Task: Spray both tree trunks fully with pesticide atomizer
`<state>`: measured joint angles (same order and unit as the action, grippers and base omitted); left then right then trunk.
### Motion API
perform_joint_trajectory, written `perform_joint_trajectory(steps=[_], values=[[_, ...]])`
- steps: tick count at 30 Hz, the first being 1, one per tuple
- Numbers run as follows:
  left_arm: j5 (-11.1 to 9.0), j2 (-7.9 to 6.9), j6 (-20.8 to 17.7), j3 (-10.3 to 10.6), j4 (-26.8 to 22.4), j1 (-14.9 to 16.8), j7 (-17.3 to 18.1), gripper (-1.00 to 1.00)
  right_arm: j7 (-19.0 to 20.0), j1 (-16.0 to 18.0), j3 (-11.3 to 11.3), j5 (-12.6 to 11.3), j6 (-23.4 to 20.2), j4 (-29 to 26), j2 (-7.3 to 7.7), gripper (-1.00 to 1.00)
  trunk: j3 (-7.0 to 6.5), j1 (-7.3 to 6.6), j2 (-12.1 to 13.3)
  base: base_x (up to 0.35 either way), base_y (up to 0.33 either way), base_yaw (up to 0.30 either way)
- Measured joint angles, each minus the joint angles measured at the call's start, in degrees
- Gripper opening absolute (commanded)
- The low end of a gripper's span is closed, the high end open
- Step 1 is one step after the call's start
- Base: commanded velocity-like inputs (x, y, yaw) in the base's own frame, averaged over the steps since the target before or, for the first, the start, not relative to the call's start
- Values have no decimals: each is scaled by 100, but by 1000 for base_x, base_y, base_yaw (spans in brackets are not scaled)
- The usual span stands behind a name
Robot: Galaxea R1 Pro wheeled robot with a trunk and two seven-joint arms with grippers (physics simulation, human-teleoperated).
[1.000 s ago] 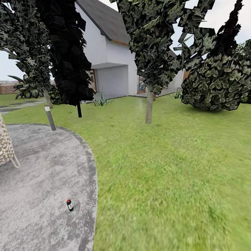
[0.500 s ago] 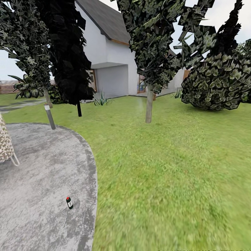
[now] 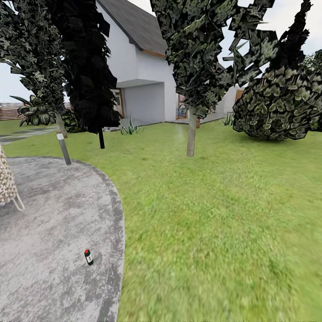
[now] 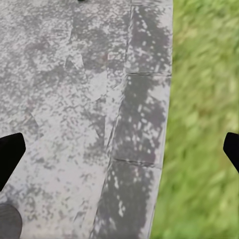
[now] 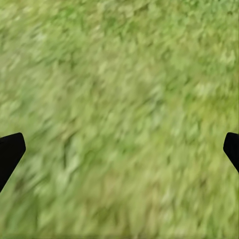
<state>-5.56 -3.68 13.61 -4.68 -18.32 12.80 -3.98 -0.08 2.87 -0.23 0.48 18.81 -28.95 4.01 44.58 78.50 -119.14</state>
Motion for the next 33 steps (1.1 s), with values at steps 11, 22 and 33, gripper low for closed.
perform_joint_trajectory(steps=[11,22,33], values=[[1,0,0,0,0,0,0,100,0,0,-3,0,1,-8,0,100,197,242,-441,0,0,2],[2,0,-1,-1,-7,-2,1,100,0,2,7,0,1,-7,-3,100,402,483,-882,0,0,195],[6,0,-9,-34,-18,0,-6,100,0,0,3,0,0,-9,2,100,456,525,-964,115,0,160]])
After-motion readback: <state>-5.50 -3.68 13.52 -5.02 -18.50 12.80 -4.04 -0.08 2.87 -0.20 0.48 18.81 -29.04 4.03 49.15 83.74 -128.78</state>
